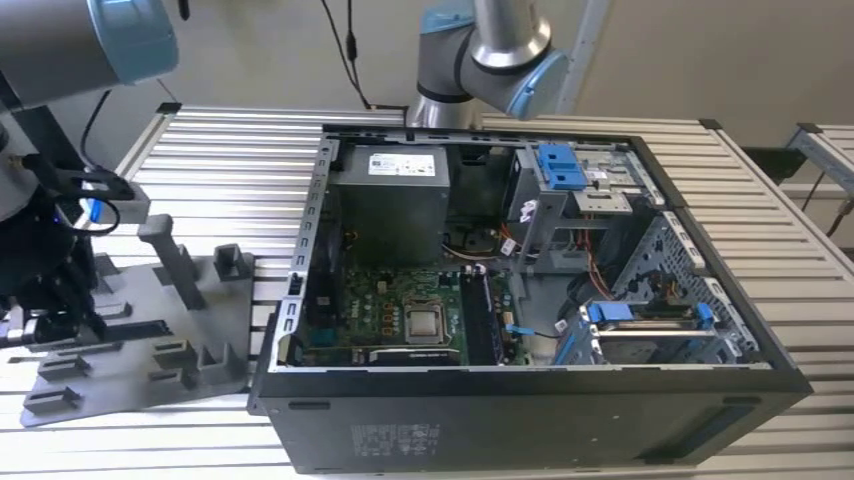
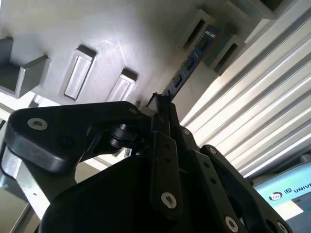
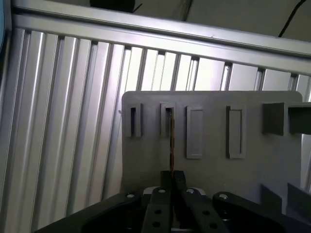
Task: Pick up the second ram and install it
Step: 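Pick up the second ram and move it above second insertion slot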
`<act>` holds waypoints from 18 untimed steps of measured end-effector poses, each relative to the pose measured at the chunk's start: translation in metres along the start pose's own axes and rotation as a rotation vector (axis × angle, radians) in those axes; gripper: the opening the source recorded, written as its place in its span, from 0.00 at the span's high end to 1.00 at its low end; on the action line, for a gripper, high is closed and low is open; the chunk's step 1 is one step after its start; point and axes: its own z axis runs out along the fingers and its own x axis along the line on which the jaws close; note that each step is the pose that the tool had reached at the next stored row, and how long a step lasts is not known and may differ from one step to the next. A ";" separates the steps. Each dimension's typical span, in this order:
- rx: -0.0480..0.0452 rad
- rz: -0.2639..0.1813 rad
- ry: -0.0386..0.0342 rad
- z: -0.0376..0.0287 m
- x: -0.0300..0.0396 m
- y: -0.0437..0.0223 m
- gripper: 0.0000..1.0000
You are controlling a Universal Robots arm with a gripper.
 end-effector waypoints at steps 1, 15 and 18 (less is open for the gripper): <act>-0.0002 0.000 0.0001 -0.0029 0.0000 0.0001 0.86; -0.0001 0.004 -0.0002 -0.0652 0.0003 0.0021 0.86; -0.0001 0.004 -0.0001 -0.0787 0.0004 0.0025 0.86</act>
